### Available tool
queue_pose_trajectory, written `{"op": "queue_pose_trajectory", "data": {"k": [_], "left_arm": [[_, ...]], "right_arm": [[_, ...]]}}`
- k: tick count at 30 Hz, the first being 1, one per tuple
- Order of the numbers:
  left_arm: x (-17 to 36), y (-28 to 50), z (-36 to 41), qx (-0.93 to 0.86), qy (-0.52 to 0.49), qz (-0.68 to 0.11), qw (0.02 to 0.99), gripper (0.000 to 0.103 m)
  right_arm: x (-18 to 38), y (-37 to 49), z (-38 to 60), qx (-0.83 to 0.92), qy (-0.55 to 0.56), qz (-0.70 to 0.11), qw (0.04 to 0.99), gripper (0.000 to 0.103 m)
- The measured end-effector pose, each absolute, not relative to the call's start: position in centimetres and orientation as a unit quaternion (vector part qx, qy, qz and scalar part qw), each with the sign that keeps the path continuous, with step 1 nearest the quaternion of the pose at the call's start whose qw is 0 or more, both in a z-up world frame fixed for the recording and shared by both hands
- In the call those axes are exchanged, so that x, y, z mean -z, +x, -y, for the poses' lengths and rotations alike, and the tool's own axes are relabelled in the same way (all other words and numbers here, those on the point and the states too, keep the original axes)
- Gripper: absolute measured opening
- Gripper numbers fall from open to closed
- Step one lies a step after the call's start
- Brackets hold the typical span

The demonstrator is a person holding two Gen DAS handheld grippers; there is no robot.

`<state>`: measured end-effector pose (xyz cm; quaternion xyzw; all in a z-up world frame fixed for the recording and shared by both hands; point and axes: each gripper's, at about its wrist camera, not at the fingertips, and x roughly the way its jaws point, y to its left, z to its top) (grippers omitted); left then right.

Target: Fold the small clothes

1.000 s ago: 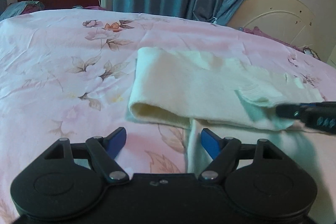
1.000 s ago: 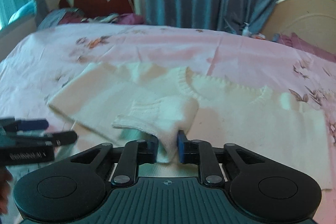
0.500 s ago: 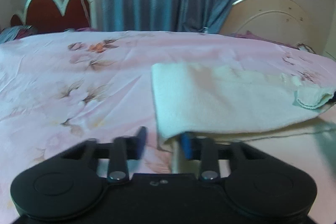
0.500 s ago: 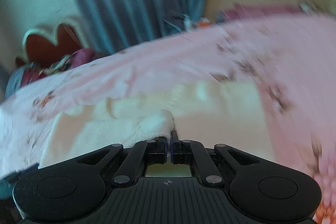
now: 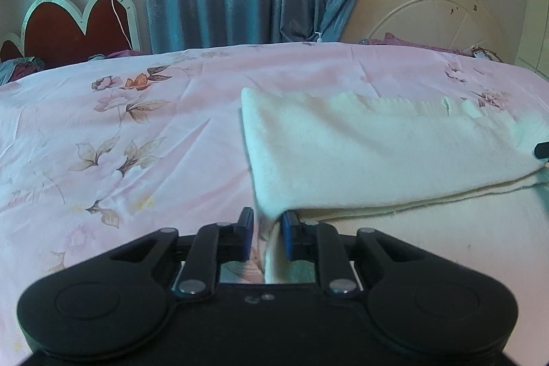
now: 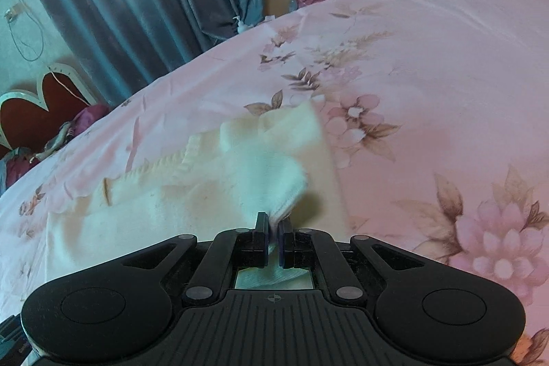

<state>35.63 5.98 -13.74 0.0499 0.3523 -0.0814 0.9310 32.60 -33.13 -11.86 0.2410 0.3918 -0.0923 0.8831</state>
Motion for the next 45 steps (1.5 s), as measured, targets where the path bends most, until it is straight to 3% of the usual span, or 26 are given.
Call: {"op": "queue_pose_trajectory", "data": {"k": [9, 14, 16, 17, 18, 22, 24, 26, 36, 43, 45], "left_arm": [[13.3, 35.6, -6.5, 0.086, 0.038, -0.370, 0.924, 0.021], [11.3, 34.6, -7.5, 0.094, -0.002, -0.366, 0.926, 0.032], [10.2, 34.5, -7.6, 0.090, -0.014, -0.355, 0.930, 0.040], [9.9, 34.7, -7.5, 0.090, -0.019, -0.351, 0.932, 0.046], [9.5, 35.0, -7.3, 0.091, -0.022, -0.348, 0.933, 0.047], [9.3, 37.2, -5.5, 0.108, -0.024, -0.344, 0.932, 0.047], [9.9, 38.8, -4.3, 0.116, -0.025, -0.351, 0.929, 0.047], [10.7, 39.9, -3.4, 0.117, -0.025, -0.357, 0.927, 0.047], [14.3, 43.2, -4.5, 0.076, -0.027, -0.365, 0.927, 0.048], [13.0, 43.5, -4.0, 0.071, -0.039, -0.368, 0.926, 0.046], [13.0, 43.8, -3.5, 0.072, -0.040, -0.373, 0.924, 0.050]], "right_arm": [[12.3, 31.5, 33.6, 0.112, 0.212, -0.412, 0.879, 0.003], [10.1, 31.1, 33.5, 0.118, 0.172, -0.379, 0.902, 0.004], [9.4, 31.4, 33.3, 0.120, 0.157, -0.366, 0.909, 0.025], [9.1, 31.6, 33.2, 0.122, 0.151, -0.356, 0.914, 0.065], [8.8, 31.8, 33.0, 0.125, 0.144, -0.343, 0.920, 0.089], [8.7, 33.6, 31.3, 0.093, 0.113, -0.341, 0.929, 0.087], [9.5, 35.0, 30.0, 0.077, 0.097, -0.360, 0.925, 0.055], [10.5, 36.3, 29.1, 0.062, 0.094, -0.377, 0.919, 0.041], [15.0, 38.6, 28.4, 0.075, 0.026, -0.403, 0.912, 0.042], [13.0, 38.6, 27.8, 0.049, 0.040, -0.383, 0.921, 0.042], [13.0, 38.9, 26.9, 0.037, 0.035, -0.386, 0.921, 0.042]]}}
